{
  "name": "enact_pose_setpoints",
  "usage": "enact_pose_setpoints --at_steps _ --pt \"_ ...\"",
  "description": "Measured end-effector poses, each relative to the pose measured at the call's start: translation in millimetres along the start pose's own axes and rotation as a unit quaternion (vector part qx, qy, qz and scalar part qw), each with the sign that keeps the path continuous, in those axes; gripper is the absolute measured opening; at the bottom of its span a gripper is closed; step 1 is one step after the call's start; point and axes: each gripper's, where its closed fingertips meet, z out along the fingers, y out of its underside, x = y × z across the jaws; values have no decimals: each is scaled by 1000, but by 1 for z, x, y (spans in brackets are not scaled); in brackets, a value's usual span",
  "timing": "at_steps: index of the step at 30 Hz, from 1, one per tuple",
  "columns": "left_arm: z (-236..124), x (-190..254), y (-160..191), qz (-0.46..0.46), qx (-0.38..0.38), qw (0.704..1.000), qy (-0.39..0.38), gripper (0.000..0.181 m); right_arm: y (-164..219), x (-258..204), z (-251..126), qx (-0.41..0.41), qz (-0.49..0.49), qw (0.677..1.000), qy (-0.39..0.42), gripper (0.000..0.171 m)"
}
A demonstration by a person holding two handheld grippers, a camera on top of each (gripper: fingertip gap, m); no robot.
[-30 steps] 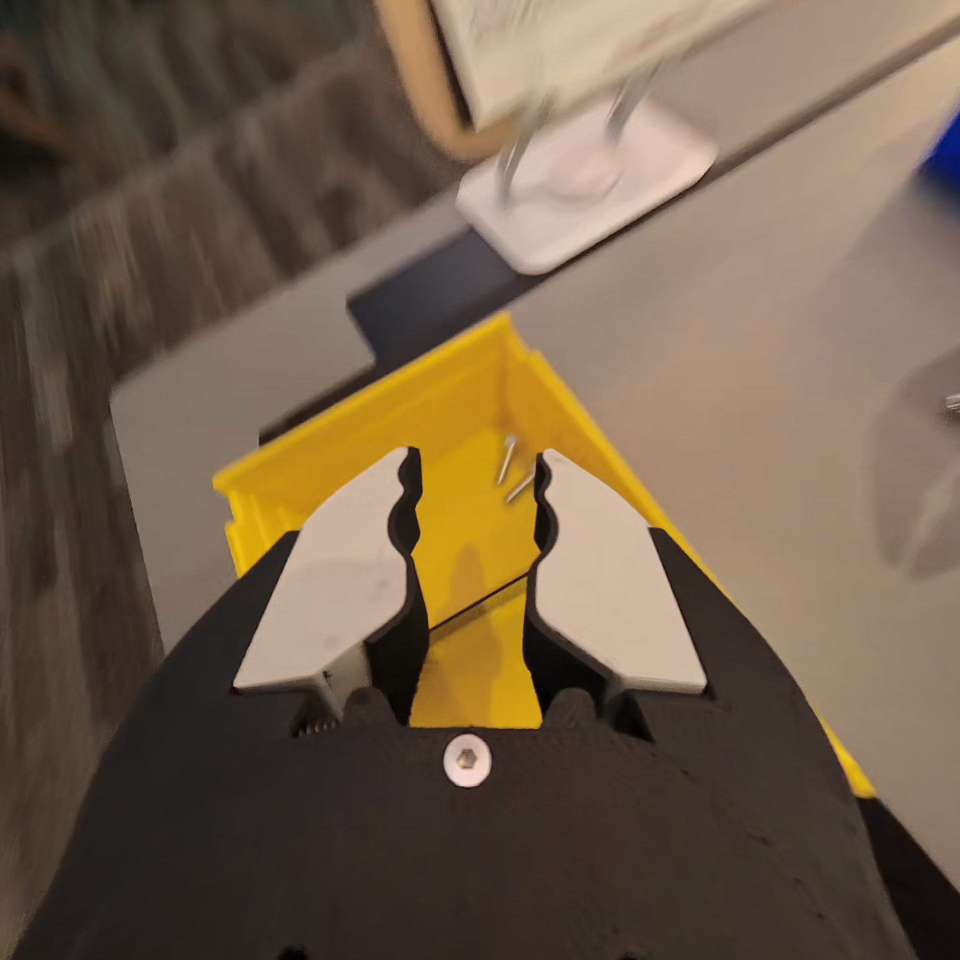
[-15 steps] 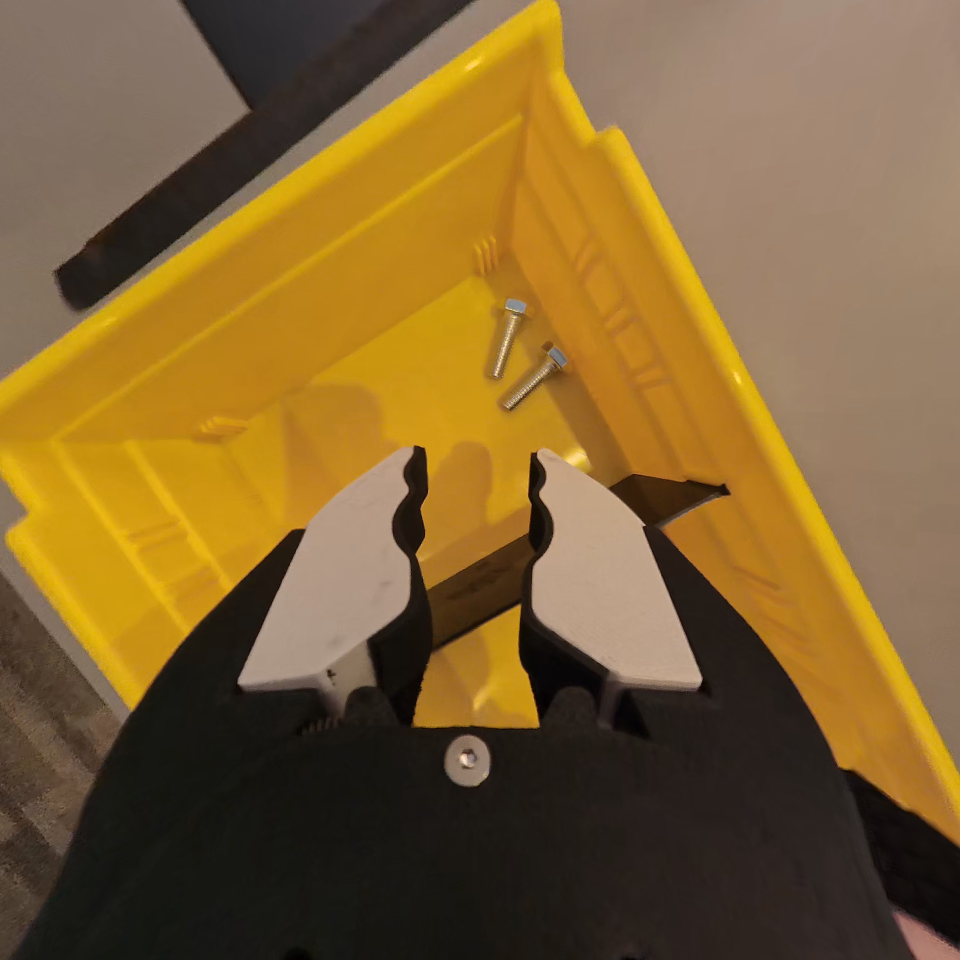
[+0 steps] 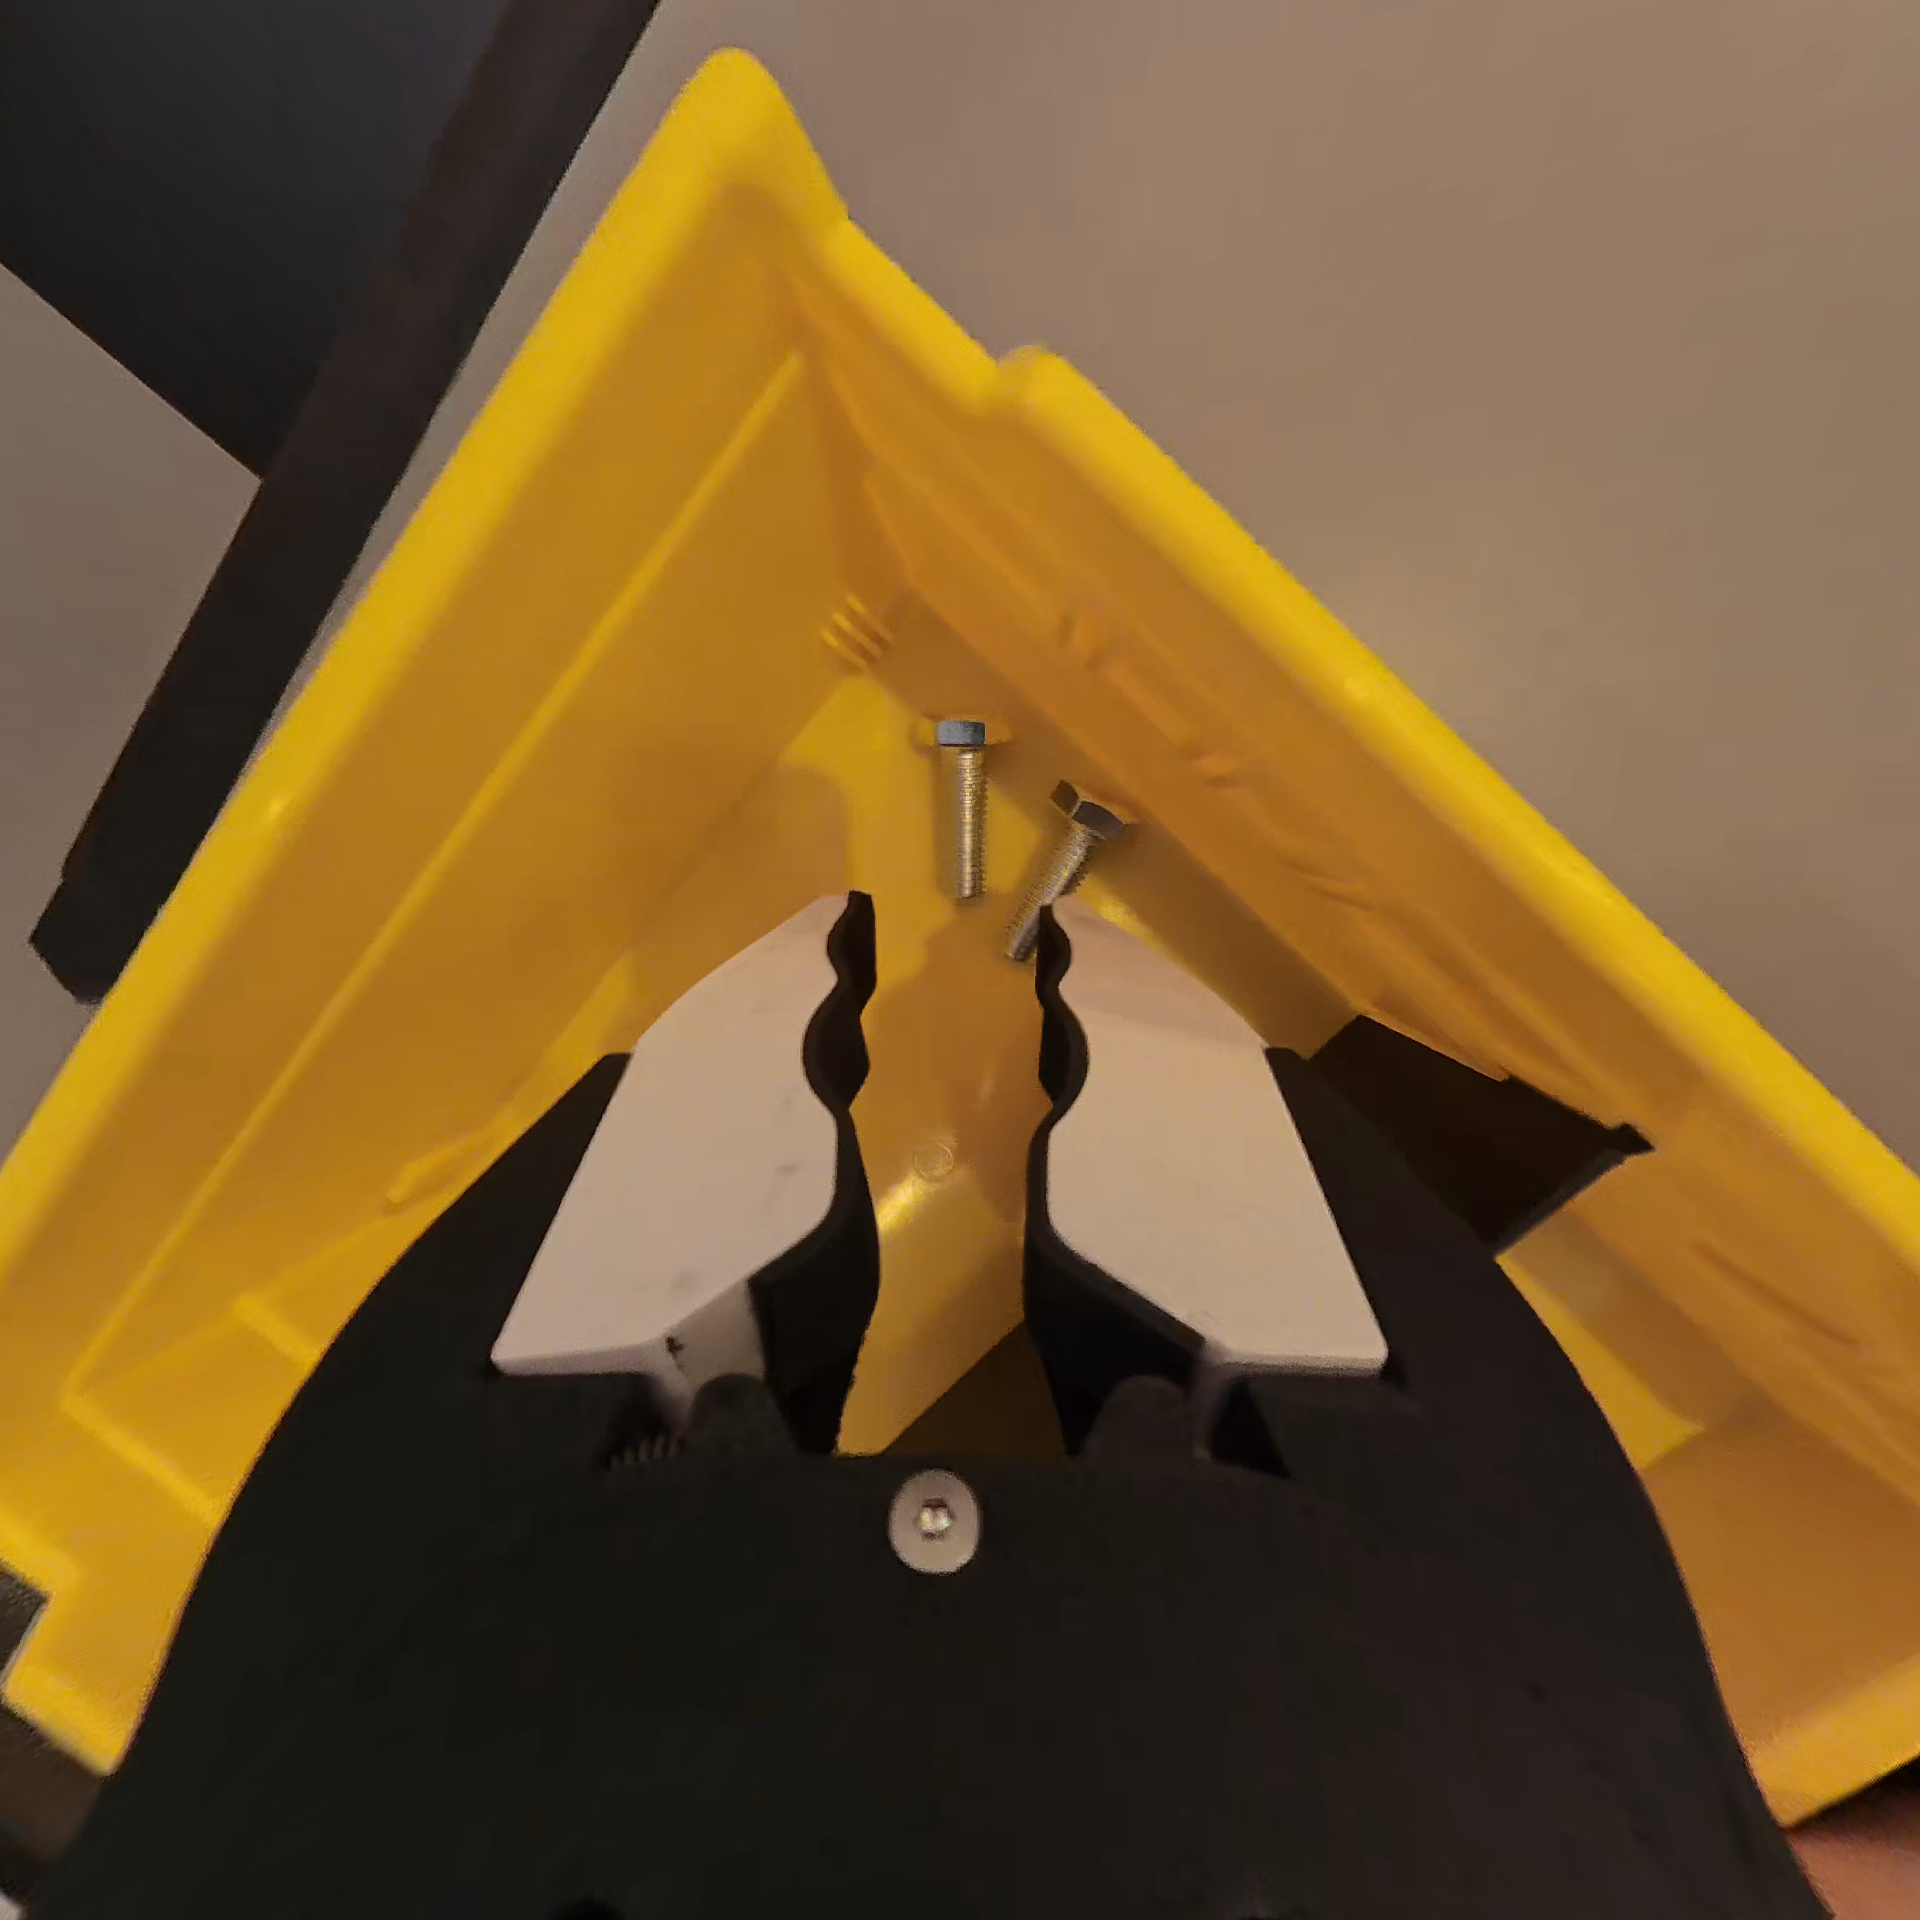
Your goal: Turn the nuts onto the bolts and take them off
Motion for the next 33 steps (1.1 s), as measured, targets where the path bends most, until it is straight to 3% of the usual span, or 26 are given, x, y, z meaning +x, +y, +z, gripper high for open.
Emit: enact_pose_setpoints --at_steps 16,23,27,33 --pt "28 -7 13 6 -81 996 -26 25 0 2 -6 -3 1 1000 4 9" --pt "32 -4 6 24 -73 997 -29 9 1 1 -7 -9 -3 1000 5 9" --pt "22 -18 15 -2 -90 994 -59 10 1 1 -6 -11 -3 1000 6 9" --pt "-12 -20 6 -53 -40 997 -49 9 1 0 -7 -17 -12 1000 13 9"
